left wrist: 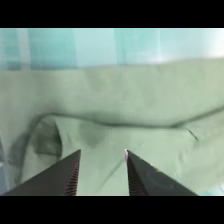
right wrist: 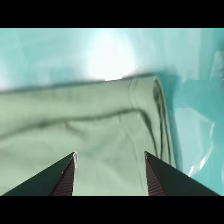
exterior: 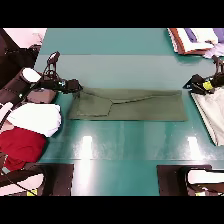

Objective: Fold the shirts.

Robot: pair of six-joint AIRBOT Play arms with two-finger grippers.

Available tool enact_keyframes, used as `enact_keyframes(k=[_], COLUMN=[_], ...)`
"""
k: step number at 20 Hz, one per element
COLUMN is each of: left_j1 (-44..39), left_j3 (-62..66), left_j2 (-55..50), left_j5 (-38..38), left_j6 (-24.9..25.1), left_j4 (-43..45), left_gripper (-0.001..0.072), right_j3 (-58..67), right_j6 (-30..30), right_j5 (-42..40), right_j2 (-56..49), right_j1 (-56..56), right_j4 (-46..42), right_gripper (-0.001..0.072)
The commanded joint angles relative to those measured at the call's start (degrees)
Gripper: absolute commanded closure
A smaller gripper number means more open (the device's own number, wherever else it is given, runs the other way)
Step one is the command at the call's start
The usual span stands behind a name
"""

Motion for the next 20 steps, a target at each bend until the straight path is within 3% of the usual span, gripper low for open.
enact_keyframes(k=[1,2,3,7,13,15,16,18,20], left_j1=[-0.02,-0.02,-0.02,-0.02,-0.02,-0.04,-0.04,-0.07,-1.38], left_j3=[1.44,1.44,1.44,1.44,1.42,1.42,1.44,1.44,1.77], left_j2=[0.17,0.11,0.09,-0.02,-0.24,-0.24,-0.24,-0.26,-0.26], left_j5=[-5.60,-6.47,-6.97,-9.01,-9.73,-9.84,-9.77,-8.66,-6.56], left_j6=[-0.20,-0.15,0.15,0.20,-0.68,-0.70,-0.70,-0.70,-0.50], left_j4=[-0.35,-0.50,-0.66,-0.72,-1.09,-1.27,-1.79,-3.65,-3.93], left_gripper=[0.0401,0.0641,0.0669,0.0677,0.0677,0.0677,0.0678,0.0678,0.0678], right_j3=[-1.97,-4.17,-6.40,-12.98,-13.66,-13.66,-13.68,-13.16,-10.75], right_j6=[-7.23,-8.72,-9.99,-14.21,-17.66,-17.66,-17.66,-17.75,-17.70], right_j5=[6.64,7.13,6.49,0.39,2.73,2.51,1.99,2.23,6.43], right_j2=[-0.76,-0.83,-0.85,-1.05,-7.63,-8.79,-8.83,-8.66,-8.44], right_j1=[-3.61,-4.94,-6.29,-10.23,-7.45,-5.86,-5.25,-4.92,-4.92], right_j4=[1.09,1.09,1.22,3.41,10.49,10.82,10.84,11.26,11.69], right_gripper=[0.0210,0.0185,0.0113,0.0110,0.0122,0.0260,0.0367,0.0657,0.0693])
